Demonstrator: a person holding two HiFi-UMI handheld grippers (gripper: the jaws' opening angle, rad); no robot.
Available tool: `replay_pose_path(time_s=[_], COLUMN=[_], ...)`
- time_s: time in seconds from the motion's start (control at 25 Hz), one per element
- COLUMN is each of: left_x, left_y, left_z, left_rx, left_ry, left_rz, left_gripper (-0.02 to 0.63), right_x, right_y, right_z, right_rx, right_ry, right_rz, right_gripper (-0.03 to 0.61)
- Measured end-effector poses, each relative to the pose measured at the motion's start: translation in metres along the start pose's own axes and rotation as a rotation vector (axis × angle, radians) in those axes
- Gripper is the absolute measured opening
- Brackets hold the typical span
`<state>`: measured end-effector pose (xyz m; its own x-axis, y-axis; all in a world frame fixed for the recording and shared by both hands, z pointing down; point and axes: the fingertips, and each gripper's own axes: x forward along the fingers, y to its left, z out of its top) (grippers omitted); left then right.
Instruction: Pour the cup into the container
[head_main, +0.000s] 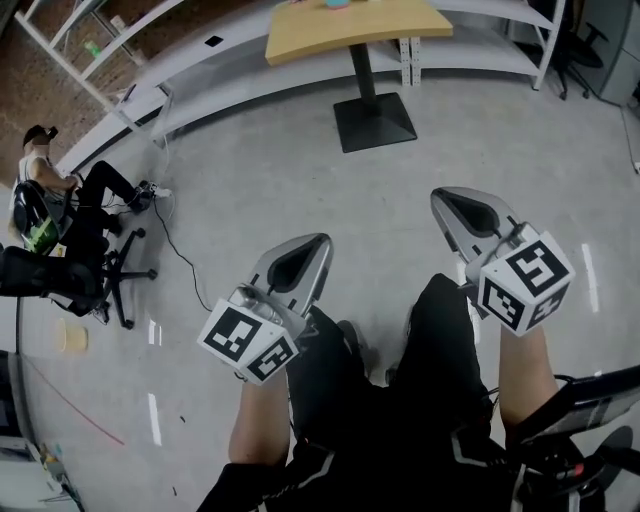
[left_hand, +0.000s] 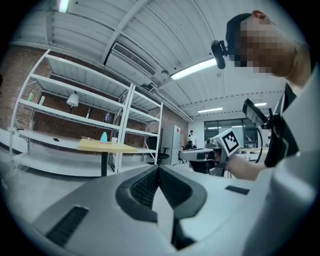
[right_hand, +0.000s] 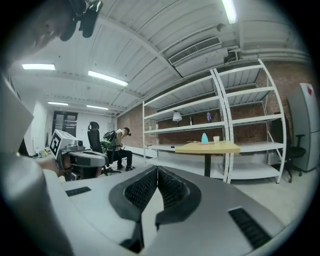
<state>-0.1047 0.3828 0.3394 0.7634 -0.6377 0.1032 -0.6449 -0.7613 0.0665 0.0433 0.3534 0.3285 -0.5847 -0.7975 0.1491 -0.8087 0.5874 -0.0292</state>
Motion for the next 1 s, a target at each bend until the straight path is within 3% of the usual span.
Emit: replay_pose_path(time_s=[0.64,1.0], left_x=[-0.116,-0.161], left_y=[-0.173,-0.237], left_z=[-0.046,-0.028], left_rx=[-0.016,0.013], left_ry=[-0.02,-0.057], left_rz=[-0.034,-0.026], left_gripper=[0.002,0.002], right_x=[-0.179,-0.252], right_y=[0.104,0.139], right_z=[-0.052,-0.048], right_rx=[0.047,0.078], right_ry=[-0.02,-0.052], right_rz=[-0.06,-0.066], right_gripper=[0.002,0.002])
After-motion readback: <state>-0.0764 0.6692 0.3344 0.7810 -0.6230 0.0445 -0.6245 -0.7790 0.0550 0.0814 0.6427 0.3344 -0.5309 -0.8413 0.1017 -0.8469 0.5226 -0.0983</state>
